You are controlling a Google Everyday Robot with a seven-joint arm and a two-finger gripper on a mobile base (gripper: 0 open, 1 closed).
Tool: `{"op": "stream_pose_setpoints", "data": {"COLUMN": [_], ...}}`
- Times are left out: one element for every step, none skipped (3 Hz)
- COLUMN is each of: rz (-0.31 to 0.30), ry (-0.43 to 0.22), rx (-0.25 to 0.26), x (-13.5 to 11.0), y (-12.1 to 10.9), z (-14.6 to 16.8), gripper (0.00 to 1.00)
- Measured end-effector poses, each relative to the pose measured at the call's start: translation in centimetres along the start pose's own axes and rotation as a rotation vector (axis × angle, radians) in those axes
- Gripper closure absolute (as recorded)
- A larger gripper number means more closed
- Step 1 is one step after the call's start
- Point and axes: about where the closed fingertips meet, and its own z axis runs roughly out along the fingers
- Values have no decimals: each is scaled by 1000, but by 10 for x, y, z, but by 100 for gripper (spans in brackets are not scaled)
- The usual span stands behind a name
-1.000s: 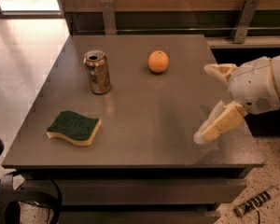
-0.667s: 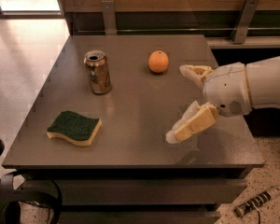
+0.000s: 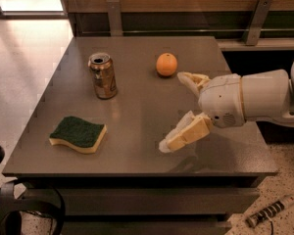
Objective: Pick sponge
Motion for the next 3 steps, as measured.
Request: {"op": "stream_pose_setpoints", "data": {"rz": [-17, -33, -17], "ry": [-65, -91, -97], "rx": [-13, -35, -75], "x": [-8, -15, -13], "y": [10, 23, 34], "z": [35, 75, 116], "gripper": [0, 0, 0]}}
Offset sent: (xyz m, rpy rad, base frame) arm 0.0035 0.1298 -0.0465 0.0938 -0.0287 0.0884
